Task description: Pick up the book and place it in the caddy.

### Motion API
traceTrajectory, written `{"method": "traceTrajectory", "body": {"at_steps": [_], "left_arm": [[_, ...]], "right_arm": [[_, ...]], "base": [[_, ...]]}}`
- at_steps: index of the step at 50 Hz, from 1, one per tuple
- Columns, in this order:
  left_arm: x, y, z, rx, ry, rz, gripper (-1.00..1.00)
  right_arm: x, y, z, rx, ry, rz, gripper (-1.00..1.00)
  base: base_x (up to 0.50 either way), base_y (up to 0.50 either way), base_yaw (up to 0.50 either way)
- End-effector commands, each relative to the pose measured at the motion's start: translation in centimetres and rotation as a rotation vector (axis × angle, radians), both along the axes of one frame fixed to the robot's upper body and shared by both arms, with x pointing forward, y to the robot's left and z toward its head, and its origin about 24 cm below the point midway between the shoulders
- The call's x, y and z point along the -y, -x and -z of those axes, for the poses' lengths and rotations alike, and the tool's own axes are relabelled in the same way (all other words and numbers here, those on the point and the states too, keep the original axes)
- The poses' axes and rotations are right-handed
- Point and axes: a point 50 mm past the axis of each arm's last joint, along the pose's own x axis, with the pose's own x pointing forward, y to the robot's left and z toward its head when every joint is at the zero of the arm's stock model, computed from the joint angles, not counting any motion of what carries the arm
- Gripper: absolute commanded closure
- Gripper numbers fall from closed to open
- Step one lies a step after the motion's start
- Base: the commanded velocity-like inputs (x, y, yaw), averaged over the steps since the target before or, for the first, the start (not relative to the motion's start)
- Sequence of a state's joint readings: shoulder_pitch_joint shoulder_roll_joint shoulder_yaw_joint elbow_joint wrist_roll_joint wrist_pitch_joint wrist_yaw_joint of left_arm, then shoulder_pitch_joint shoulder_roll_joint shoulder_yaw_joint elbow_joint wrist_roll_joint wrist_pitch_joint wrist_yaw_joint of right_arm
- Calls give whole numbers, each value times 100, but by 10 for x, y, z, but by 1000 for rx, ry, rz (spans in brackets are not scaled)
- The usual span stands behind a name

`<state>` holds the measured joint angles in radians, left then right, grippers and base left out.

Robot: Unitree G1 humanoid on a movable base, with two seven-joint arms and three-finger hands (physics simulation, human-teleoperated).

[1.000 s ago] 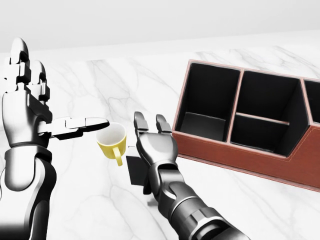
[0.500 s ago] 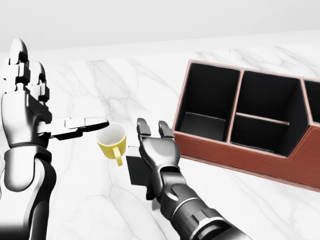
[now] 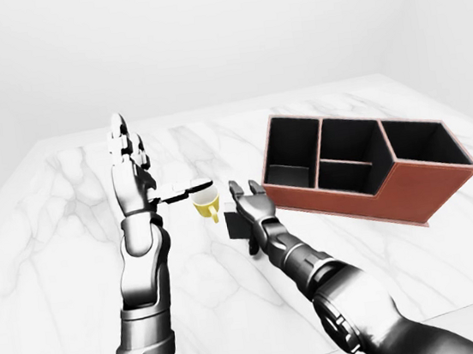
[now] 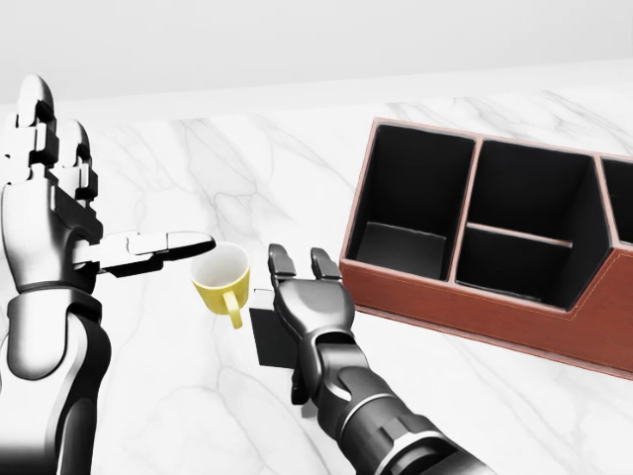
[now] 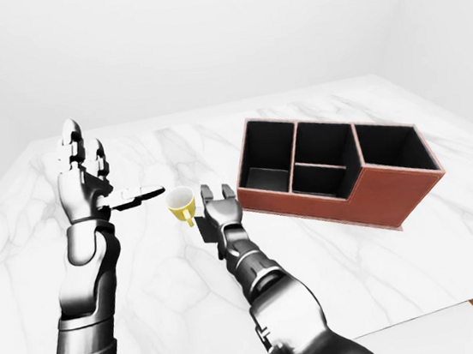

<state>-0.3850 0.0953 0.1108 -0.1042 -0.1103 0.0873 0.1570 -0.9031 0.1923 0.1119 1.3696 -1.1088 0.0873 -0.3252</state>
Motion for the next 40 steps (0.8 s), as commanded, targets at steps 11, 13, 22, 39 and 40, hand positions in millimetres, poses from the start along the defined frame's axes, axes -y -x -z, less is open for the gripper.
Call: {"method": "traceTrajectory", "body": {"at_steps": [11,13,22,39,40], "left_arm": [[1,3,-5,25,26,20,-100],[1,4,-5,28,28,21,-100],[2,6,-8,47,42,29,-100],[3,7,-7,43,35,36,-100],[3,7,-7,43,34,36,-100]], "right_arm": [[6,2,6,-43,-13,24,100],[6,1,4,-29,-28,37,100],[8,0,4,-19,-27,45,100],[11,-9,-8,7,-43,55,100],[11,-9,-9,12,-45,55,100]], "base": [[0,0,0],[0,0,0],[0,0,0],[0,0,0],[0,0,0]]}}
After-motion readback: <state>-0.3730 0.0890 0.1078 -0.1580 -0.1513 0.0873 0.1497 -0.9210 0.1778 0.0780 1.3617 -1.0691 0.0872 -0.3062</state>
